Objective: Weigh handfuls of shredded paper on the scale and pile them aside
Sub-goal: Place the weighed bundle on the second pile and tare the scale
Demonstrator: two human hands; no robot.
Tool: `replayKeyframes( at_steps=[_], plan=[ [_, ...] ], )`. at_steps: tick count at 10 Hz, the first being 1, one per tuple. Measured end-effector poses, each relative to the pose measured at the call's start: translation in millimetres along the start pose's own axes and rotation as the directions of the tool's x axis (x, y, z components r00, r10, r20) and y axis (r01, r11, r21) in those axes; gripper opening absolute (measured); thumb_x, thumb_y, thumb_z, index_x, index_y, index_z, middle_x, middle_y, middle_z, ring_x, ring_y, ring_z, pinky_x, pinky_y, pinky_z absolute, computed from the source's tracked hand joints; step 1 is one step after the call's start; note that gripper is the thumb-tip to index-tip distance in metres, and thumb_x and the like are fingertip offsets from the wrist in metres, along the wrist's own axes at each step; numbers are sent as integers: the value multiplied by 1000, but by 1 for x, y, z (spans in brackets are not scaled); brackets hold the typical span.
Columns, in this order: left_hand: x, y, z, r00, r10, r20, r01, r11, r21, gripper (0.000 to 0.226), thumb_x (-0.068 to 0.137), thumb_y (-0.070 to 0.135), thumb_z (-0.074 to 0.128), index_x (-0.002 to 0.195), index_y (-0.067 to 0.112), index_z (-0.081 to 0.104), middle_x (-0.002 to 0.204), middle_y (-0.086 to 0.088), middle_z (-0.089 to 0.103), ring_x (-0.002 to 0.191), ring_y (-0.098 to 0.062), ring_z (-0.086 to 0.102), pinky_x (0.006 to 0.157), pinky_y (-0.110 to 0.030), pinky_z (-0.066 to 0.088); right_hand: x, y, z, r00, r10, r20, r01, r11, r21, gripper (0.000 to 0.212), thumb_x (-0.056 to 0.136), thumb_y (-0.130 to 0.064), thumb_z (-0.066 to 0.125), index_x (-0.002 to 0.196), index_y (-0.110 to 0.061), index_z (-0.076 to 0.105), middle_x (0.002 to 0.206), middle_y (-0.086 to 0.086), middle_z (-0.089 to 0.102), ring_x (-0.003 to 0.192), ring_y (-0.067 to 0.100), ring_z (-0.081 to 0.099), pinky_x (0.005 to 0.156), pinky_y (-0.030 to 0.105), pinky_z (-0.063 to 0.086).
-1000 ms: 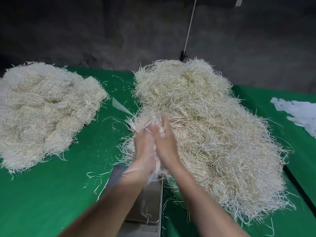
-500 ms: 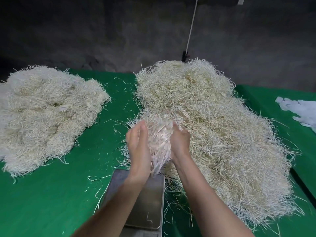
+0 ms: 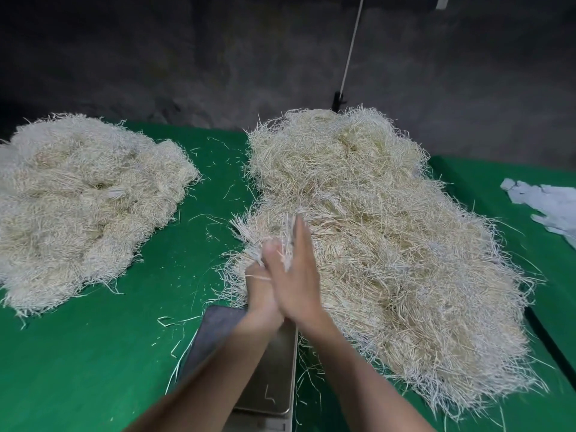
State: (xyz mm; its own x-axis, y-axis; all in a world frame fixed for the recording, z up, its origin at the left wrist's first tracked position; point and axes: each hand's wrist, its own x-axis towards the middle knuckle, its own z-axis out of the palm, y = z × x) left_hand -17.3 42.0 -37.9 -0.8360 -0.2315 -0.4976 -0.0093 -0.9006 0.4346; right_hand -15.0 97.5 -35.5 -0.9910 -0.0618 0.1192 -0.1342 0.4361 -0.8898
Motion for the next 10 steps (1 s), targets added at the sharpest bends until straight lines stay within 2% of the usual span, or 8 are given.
replayKeyframes(
  at_steps=[1, 2, 3, 5, 6, 8, 9, 10],
  plan=[
    [3, -3, 7, 998, -66, -8, 63, 907, 417, 83, 86, 72, 32, 142, 11, 36, 142, -11, 47, 122, -24, 53, 96, -35, 46, 17, 2, -19, 999, 14, -34, -11, 997, 80, 59, 98, -47, 38, 145, -53, 2, 156, -21, -9, 143, 2, -2, 117, 38, 8],
    [19, 15, 15, 996, 88, -29, -60, 849, 526, 51, 97, 55, 33, 106, 13, 61, 86, -6, 73, 75, -15, 70, 56, -18, 54, -10, -4, 8, 997, 2, 82, -18, 981, 193, 51, 84, -64, 35, 132, -68, 19, 148, -30, 20, 130, -15, 24, 112, 29, 28],
    [12, 6, 7, 967, 199, 162, -256, 754, 605, 35, 103, 29, 36, 116, 7, 59, 109, -5, 66, 102, -27, 62, 71, -15, 48, -8, -7, 14, 997, 36, 69, -45, 989, 144, 50, 91, -62, 35, 137, -63, 17, 153, -18, 23, 138, 6, 27, 112, 37, 29],
    [24, 7, 14, 932, 260, 252, -359, 561, 746, 29, 96, 30, 52, 93, 3, 63, 83, -12, 59, 64, -13, 61, 59, -19, 47, 2, 6, 9, 985, 133, 110, -167, 896, 411, 46, 93, -53, 45, 135, -34, 46, 104, -20, 60, 85, -10, 63, 65, 8, 49],
    [30, 11, 16, 909, 344, 235, -364, 381, 850, 56, 96, 48, 42, 133, 6, 45, 129, -15, 49, 112, -25, 53, 97, -36, 43, -9, 9, 22, 973, 227, -49, -179, 867, 465, 37, 94, -48, 48, 100, -15, 64, 70, -14, 65, 62, -3, 60, 50, 10, 42],
    [4, -2, -4, 975, -137, 176, -20, 731, 682, 84, 76, 75, 41, 145, 26, 33, 152, 3, 32, 135, -19, 37, 111, -44, 29, 28, 21, -17, 828, 548, -115, -328, 640, 695, 56, 96, -44, 45, 131, 0, 40, 107, 12, 55, 95, 16, 56, 84, 31, 48],
    [9, -6, 0, 993, -37, 111, -59, 661, 748, 59, 89, 57, 48, 125, 10, 52, 127, -14, 58, 96, -18, 62, 83, -34, 51, 16, 26, -9, 918, 210, -337, -105, 946, 305, 23, 100, -29, 44, 89, -11, 54, 76, 3, 52, 64, 11, 50, 57, 19, 40],
    [22, 4, 6, 986, 166, 29, -144, 738, 660, 40, 93, 44, 54, 97, 5, 60, 86, -14, 63, 72, -17, 63, 68, -30, 49, -7, 29, 15, 942, -150, -301, 157, 988, 1, 26, 91, -38, 39, 96, -18, 55, 92, -5, 49, 81, 6, 48, 71, 16, 38]
  ],
)
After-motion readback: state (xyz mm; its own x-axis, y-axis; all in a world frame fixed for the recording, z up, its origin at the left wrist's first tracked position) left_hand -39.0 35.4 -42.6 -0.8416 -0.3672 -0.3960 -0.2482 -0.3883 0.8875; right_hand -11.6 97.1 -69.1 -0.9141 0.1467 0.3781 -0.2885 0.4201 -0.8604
